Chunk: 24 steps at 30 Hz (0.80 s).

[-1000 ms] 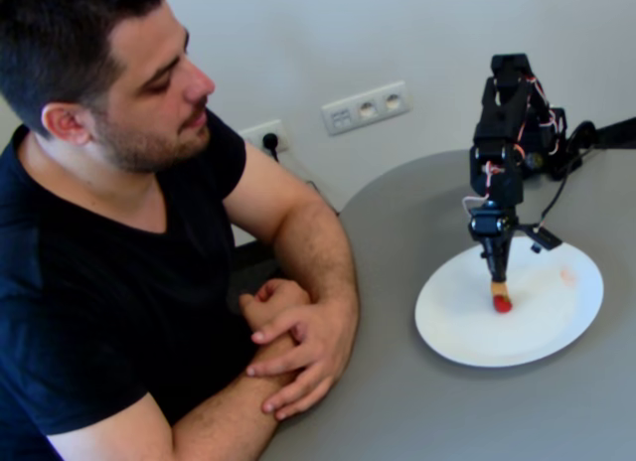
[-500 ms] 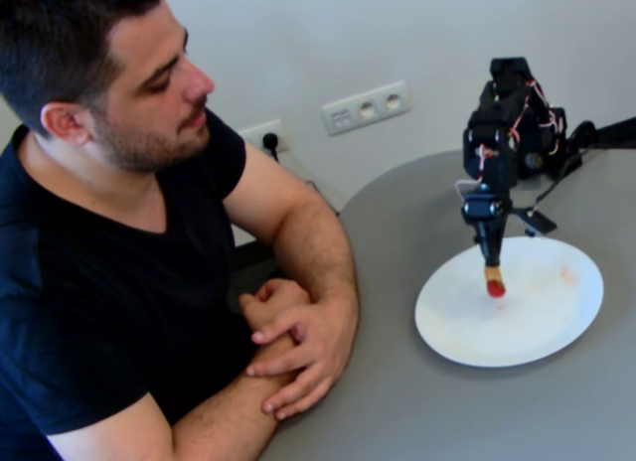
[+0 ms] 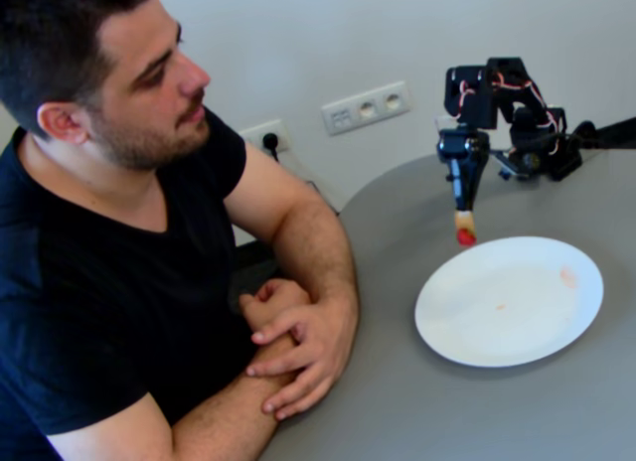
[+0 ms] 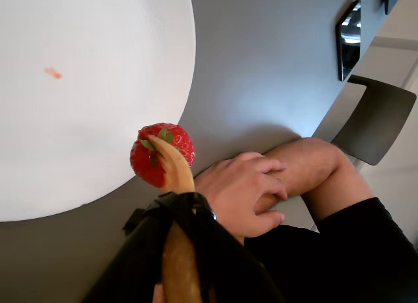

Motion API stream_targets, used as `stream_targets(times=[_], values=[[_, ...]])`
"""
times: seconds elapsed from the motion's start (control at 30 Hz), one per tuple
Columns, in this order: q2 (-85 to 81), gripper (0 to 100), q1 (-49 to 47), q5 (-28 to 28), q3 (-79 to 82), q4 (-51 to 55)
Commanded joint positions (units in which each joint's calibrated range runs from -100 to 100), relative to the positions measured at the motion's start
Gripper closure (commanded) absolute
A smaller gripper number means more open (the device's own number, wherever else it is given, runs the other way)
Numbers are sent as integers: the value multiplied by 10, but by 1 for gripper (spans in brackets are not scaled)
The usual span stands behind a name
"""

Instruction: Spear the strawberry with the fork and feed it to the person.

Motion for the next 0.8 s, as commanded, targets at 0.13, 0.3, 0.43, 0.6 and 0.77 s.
stream_targets(times=[0.13, 0.3, 0.43, 0.6, 0.77], values=[[-15, 98, 42, 27, -112, 11], [-12, 98, 112, 49, -135, -11], [-7, 98, 153, 60, -135, -62], [-8, 98, 189, 100, -135, -157], [-9, 98, 237, 131, -135, -220]])
